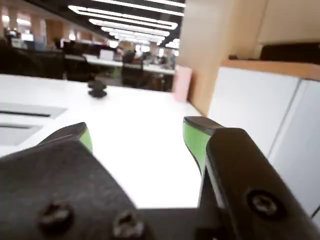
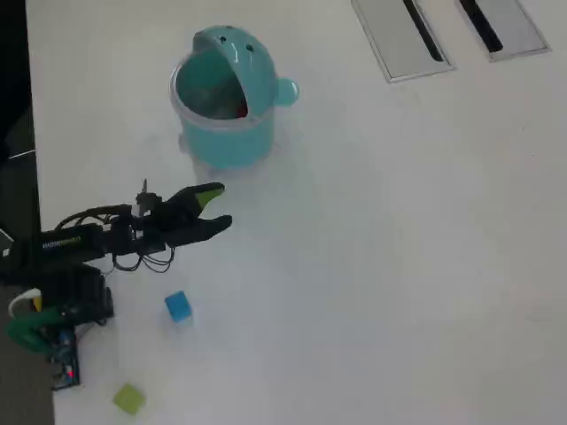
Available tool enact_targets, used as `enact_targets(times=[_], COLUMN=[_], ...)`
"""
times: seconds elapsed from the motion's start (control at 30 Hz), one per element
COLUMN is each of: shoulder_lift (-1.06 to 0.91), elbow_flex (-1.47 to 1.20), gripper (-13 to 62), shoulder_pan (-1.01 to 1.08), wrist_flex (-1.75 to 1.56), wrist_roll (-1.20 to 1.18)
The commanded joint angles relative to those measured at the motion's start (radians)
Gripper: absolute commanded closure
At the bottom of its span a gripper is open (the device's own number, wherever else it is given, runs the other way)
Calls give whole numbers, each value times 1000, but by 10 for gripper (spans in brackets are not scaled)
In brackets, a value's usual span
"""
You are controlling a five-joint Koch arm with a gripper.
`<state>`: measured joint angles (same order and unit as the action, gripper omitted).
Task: Grasp RGB lego blocks and put them in the bin one by one.
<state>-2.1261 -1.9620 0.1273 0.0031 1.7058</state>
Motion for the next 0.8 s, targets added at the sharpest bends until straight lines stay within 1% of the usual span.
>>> enact_targets(times=[0.0, 0.33, 0.5, 0.77], shoulder_lift=[-63, -230, -241, -238], elbow_flex=[-3, -227, -287, -347], gripper=[163, 162, 141, 149], shoulder_pan=[38, 160, 249, 364], wrist_flex=[-3, 23, 23, 63], wrist_roll=[-9, -69, -101, -106])
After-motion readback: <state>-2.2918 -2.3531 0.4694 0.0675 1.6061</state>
